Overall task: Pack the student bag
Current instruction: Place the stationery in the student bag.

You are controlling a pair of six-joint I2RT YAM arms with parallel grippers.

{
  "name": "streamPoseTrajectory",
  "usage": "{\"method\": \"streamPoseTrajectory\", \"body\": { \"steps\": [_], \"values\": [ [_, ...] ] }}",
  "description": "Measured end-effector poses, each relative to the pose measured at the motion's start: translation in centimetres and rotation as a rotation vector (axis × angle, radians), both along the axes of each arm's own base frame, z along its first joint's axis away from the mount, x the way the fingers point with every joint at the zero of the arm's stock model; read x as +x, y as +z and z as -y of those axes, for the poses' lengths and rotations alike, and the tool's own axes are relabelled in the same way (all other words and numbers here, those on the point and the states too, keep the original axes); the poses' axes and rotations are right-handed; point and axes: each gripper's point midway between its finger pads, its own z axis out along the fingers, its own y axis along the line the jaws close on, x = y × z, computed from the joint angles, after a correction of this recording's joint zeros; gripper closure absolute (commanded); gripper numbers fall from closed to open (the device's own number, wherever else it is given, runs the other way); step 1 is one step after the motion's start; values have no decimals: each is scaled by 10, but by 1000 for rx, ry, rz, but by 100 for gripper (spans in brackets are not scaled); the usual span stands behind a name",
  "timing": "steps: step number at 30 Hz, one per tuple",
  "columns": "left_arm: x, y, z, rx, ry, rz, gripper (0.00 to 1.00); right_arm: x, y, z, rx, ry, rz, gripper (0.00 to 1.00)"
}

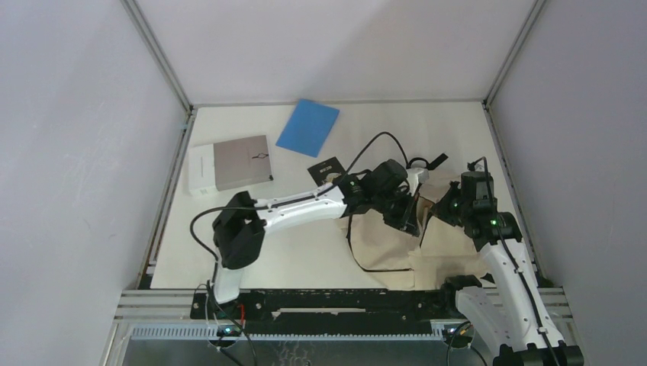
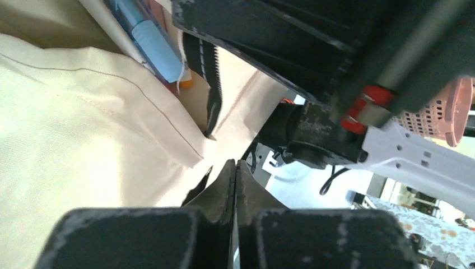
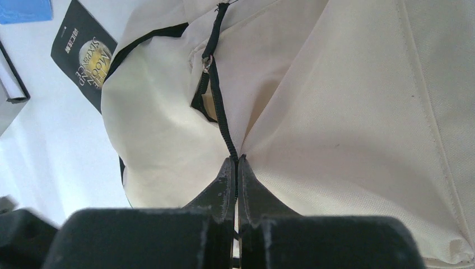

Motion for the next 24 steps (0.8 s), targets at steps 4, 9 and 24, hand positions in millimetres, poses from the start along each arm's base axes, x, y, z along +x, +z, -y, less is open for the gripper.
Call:
{"method": "streamPoseTrajectory", "body": {
  "steps": [4,9,24],
  "values": [
    [6,15,-9,-19,18,42,59,0,-1,0,1,-2,-4,100],
    [49,-6,-20,53,154,28,46,0,-1,0,2,-2,-4,100],
    [98,-64,-2,168,283,-53,78,2,-10,-5,3,19,-26,100]
  ]
}}
